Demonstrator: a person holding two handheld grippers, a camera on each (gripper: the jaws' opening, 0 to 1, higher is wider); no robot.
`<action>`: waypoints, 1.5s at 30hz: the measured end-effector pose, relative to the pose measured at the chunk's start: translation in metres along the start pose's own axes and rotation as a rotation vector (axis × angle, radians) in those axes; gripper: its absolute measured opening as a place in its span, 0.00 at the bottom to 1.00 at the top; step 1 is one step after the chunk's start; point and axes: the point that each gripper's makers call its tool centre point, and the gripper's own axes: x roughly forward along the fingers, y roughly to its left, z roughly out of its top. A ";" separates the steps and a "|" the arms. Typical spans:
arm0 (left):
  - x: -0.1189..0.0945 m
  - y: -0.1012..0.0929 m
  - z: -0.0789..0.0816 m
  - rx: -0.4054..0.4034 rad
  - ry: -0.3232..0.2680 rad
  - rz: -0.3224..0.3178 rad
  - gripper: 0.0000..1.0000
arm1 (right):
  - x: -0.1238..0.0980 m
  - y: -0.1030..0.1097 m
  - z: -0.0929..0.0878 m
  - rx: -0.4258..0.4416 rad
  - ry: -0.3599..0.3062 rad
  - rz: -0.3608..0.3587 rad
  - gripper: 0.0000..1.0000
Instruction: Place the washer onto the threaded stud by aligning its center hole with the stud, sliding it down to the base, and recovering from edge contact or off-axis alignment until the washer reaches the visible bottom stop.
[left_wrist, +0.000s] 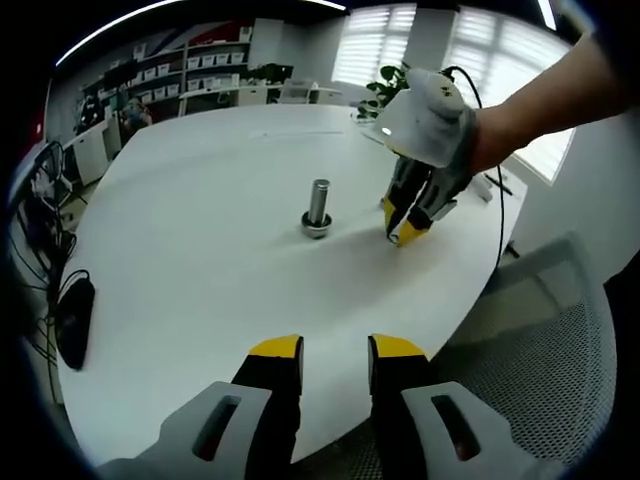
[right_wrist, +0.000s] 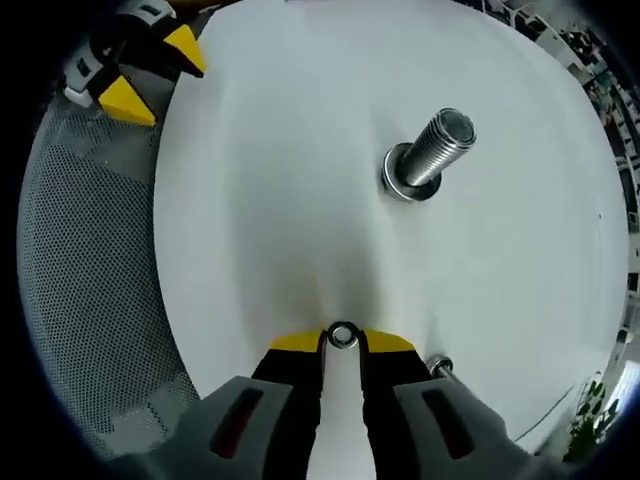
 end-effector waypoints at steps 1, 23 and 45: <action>0.000 0.000 0.000 -0.002 -0.002 0.000 0.23 | 0.000 0.000 0.000 0.012 0.010 0.002 0.16; -0.001 -0.001 0.003 -0.010 -0.019 -0.011 0.23 | -0.003 0.000 -0.002 0.121 -0.096 -0.065 0.15; -0.002 -0.003 0.004 -0.010 -0.024 -0.023 0.23 | -0.017 -0.012 -0.019 0.240 -0.155 -0.072 0.14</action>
